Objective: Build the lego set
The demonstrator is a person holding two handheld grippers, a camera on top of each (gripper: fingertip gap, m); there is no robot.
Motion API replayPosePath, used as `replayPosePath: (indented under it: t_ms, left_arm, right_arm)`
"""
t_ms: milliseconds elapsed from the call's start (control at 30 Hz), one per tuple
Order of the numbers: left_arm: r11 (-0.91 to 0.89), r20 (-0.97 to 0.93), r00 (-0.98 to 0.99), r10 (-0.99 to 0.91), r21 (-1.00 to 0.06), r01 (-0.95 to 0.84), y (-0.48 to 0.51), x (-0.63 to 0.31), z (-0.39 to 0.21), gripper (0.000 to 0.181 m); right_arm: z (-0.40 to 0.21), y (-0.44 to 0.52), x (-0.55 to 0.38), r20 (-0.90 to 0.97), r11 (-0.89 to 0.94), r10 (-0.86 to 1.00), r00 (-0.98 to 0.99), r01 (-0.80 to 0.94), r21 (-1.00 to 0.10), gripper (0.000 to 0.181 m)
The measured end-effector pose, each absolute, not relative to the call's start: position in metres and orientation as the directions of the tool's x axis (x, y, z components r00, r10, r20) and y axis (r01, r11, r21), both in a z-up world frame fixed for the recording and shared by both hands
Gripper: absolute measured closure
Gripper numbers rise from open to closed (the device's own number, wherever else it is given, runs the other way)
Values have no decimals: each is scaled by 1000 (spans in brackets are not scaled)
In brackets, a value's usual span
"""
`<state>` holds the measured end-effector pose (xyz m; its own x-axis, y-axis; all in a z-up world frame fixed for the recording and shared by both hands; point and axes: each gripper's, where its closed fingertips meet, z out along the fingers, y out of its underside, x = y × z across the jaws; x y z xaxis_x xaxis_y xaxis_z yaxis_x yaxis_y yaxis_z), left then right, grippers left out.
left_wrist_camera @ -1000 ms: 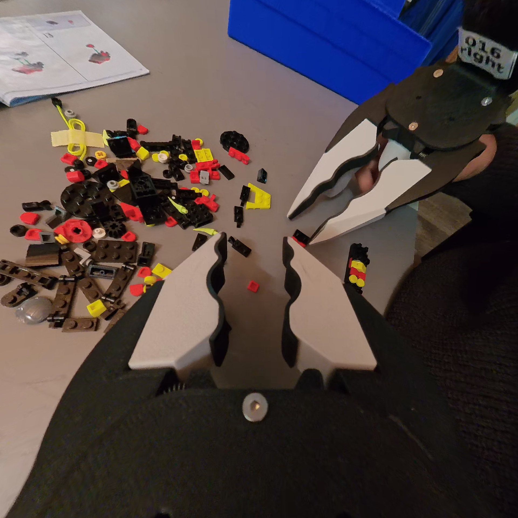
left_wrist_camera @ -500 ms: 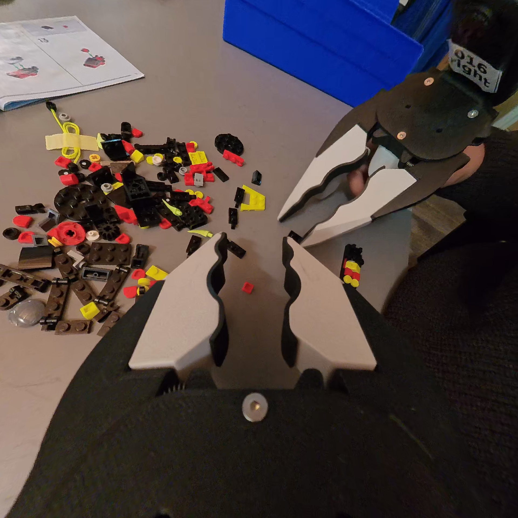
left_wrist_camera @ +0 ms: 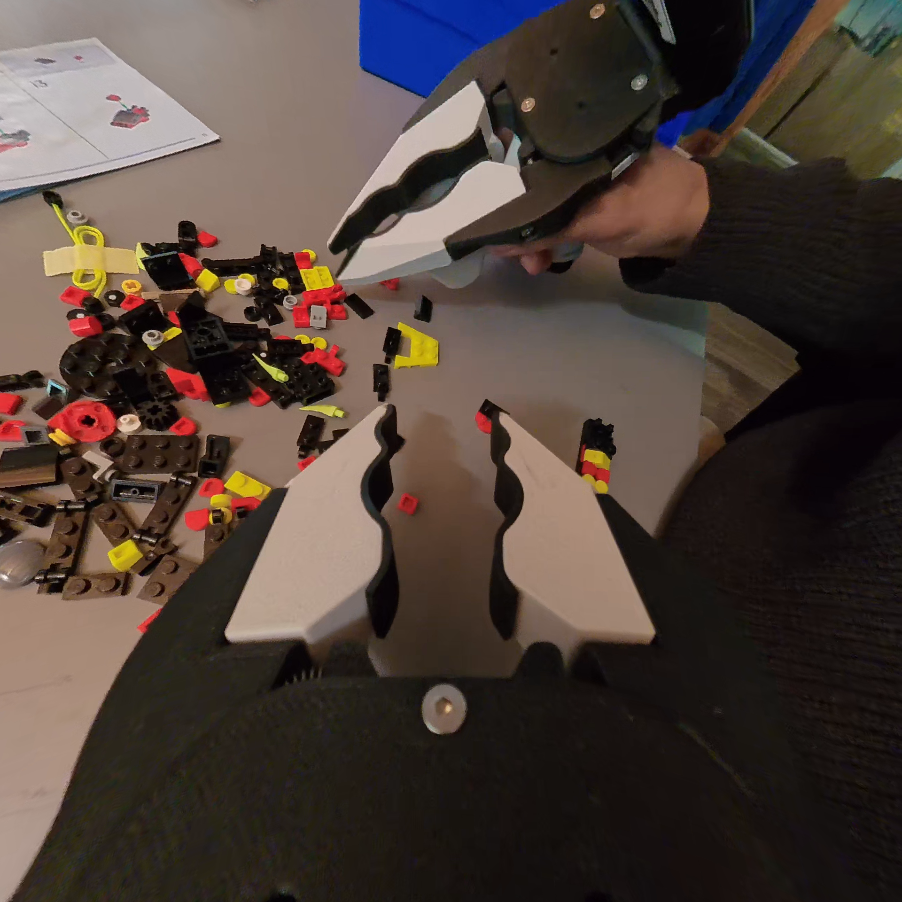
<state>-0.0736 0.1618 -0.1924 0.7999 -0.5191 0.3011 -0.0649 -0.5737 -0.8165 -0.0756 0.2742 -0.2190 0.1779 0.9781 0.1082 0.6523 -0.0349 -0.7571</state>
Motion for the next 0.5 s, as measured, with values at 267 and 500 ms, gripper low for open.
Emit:
replayPosePath:
  t_ms: [267, 500]
  left_arm:
    - [-550, 276, 818, -505, -833, -59, 165, -78, -190, 150]
    - [-545, 269, 822, -502, -836, -59, 167, -79, -189, 151]
  right_arm:
    - [-222, 267, -78, 68, -55, 984, 163, 649, -759, 168]
    - [-228, 263, -78, 47, -69, 987, 156, 664, -744, 167]
